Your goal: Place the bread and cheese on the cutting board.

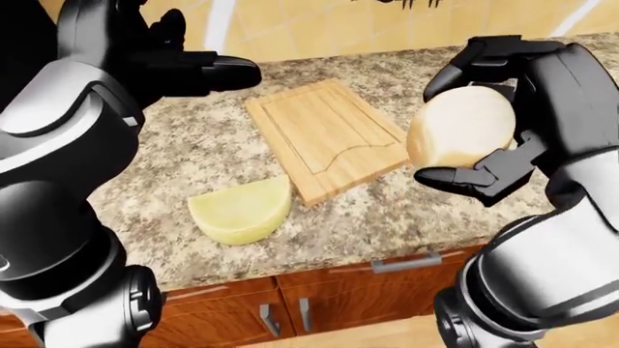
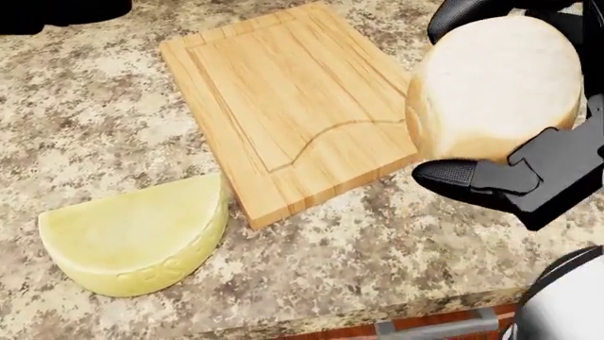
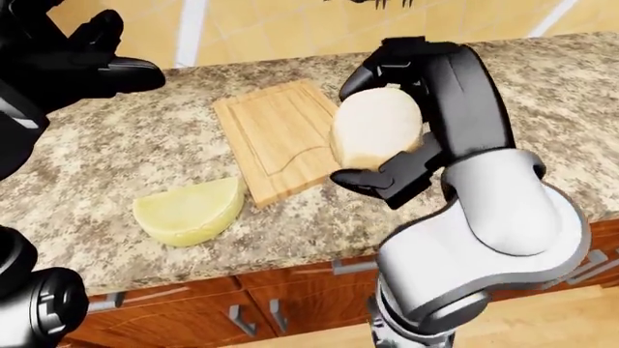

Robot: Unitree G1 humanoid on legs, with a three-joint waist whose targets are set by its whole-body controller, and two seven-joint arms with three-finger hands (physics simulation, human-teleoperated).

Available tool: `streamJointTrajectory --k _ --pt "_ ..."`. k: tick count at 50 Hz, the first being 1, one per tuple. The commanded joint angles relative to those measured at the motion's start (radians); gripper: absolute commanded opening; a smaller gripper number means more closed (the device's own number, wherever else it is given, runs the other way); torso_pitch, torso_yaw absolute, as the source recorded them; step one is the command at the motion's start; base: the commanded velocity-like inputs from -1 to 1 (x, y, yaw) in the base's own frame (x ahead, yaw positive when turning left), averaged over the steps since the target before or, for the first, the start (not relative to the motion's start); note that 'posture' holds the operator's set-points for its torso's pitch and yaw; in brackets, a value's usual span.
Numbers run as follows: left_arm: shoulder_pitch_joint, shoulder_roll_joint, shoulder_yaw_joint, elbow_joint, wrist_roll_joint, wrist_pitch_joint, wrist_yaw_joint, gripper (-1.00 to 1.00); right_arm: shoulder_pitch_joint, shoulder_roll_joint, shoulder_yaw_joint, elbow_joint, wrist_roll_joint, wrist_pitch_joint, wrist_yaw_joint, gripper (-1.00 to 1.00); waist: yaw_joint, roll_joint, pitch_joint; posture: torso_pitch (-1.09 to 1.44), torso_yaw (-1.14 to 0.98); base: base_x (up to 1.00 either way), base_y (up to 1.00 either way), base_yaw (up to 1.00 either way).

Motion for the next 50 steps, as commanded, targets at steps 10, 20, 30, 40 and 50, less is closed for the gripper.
streamJointTrajectory --k 10,20,30,40,50 --pt "-0.030 0.004 0.014 -0.017 0.017 -0.026 -0.009 1.00 -0.354 -0.007 -0.090 0.278 -0.009 -0.150 0.044 -1.00 -0.009 0.014 -0.023 0.00 0.00 0.00 0.00 0.00" --pt "-0.030 0.000 0.016 -0.020 0.024 -0.021 -0.016 1.00 -0.616 -0.047 -0.098 0.653 0.266 -0.217 -0.184 -1.00 -0.015 0.020 -0.020 0.00 0.00 0.00 0.00 0.00" --pt "-0.028 -0.002 0.011 -0.019 0.032 -0.027 -0.021 1.00 -0.879 -0.074 -0.103 1.365 0.691 -0.498 -0.600 -1.00 -0.024 0.029 -0.021 0.00 0.00 0.00 0.00 0.00" --pt "-0.032 -0.003 0.014 -0.014 0.033 -0.027 -0.025 1.00 -1.063 -0.091 -0.104 2.016 0.877 -0.821 -0.836 -1.00 -0.031 0.036 -0.022 0.00 0.00 0.00 0.00 0.00" --pt "-0.031 -0.006 0.014 -0.016 0.031 -0.025 -0.023 1.00 -1.053 -0.069 -0.096 2.109 0.873 -0.865 -0.864 -1.00 -0.030 0.038 -0.020 0.00 0.00 0.00 0.00 0.00"
